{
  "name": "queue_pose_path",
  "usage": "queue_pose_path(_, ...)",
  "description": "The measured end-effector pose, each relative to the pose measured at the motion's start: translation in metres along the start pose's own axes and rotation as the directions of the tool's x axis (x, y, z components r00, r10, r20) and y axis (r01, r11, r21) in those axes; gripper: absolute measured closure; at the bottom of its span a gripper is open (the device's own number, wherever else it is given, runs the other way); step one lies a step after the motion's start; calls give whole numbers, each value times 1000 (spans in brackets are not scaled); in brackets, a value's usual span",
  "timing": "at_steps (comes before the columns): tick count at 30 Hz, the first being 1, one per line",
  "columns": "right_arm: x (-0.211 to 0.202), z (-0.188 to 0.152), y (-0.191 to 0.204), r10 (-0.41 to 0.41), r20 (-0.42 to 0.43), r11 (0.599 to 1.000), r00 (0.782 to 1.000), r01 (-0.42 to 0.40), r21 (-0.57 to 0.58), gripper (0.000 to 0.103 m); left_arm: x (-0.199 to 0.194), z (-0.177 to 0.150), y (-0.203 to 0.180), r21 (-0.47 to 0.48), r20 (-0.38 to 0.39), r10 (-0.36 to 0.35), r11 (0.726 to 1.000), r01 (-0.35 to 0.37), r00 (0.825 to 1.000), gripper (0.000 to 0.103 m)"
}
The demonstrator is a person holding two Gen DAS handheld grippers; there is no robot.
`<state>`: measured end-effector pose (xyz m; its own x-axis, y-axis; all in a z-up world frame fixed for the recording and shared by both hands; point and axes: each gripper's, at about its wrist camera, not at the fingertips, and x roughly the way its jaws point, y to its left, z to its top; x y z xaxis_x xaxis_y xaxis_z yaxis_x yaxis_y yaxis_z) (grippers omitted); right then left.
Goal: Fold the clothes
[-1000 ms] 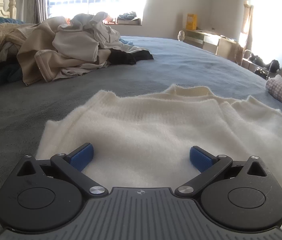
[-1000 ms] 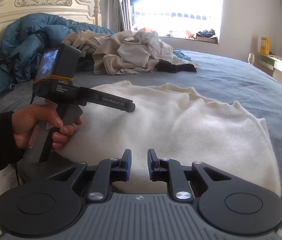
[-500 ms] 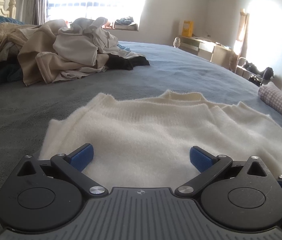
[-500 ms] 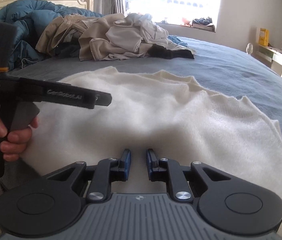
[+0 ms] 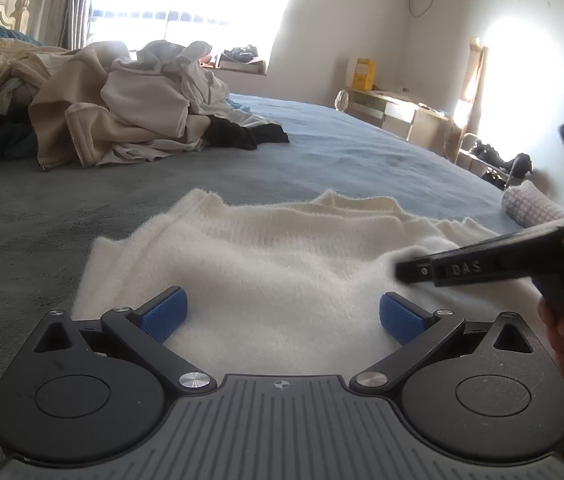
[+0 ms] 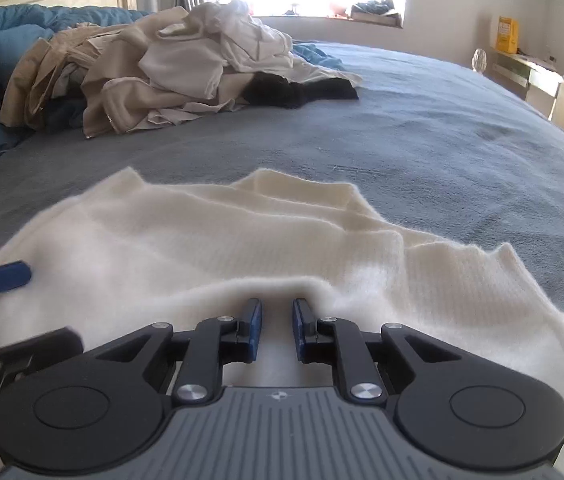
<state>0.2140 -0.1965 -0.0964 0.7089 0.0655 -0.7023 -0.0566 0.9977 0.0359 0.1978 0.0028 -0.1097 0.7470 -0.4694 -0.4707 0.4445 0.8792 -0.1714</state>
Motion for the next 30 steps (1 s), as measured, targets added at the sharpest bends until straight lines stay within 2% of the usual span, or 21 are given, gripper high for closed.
queue_pose_path(5,24,23,-22,46,-9,993,999,-44,108,88,1,-1,0,2,4,-2,1000,2,1000,0)
queue_pose_path(7,34,32,-37,-8,12,987,1000,6,158,88,1,-1,-1,7,4,1,1000,-1,1000,0)
queue_pose_path(10,47,41,-65,33,24,954,999,-38,297,88,2,-1,-2,15,-1,7,1000,-7,1000,0)
queue_pose_path(11,38,43,-66,16,53,953,998,-32,302,88,1,-1,-2,16,-3,8,1000,-8,1000,0)
queue_pose_path(12,29,45,-68,0,82,951,997,-25,307,82,1,-2,-2,17,-2,7,1000,-7,1000,0)
queue_pose_path(13,16,45,-64,-2,116,956,993,-32,293,81,1,-2,-2,16,0,5,1000,-5,1000,0)
queue_pose_path(14,-1,44,-60,36,151,961,988,-75,265,81,1,-3,-1,15,2,4,1000,-4,1000,0)
queue_pose_path(16,-23,39,-50,126,153,965,980,-157,209,78,1,-3,-1,12,7,2,1000,-2,1000,0)
queue_pose_path(19,-17,30,-35,220,42,962,975,-224,154,76,2,-3,-2,18,4,8,1000,-8,1000,0)
queue_pose_path(21,5,28,-32,175,-14,977,984,-172,127,76,4,-2,-6,40,-10,23,999,-23,1000,0)
queue_pose_path(24,37,30,-55,117,24,968,993,-119,220,79,5,-1,-9,61,-25,39,997,-38,999,0)
queue_pose_path(25,36,33,-63,85,43,960,995,-94,265,80,5,-1,-9,63,-28,40,997,-39,999,0)
queue_pose_path(27,17,40,-72,27,89,958,996,-51,283,77,4,-2,-9,64,-32,42,997,-40,999,0)
queue_pose_path(30,-27,34,-86,56,176,960,983,-102,262,68,5,-2,-10,64,-30,48,997,-46,998,0)
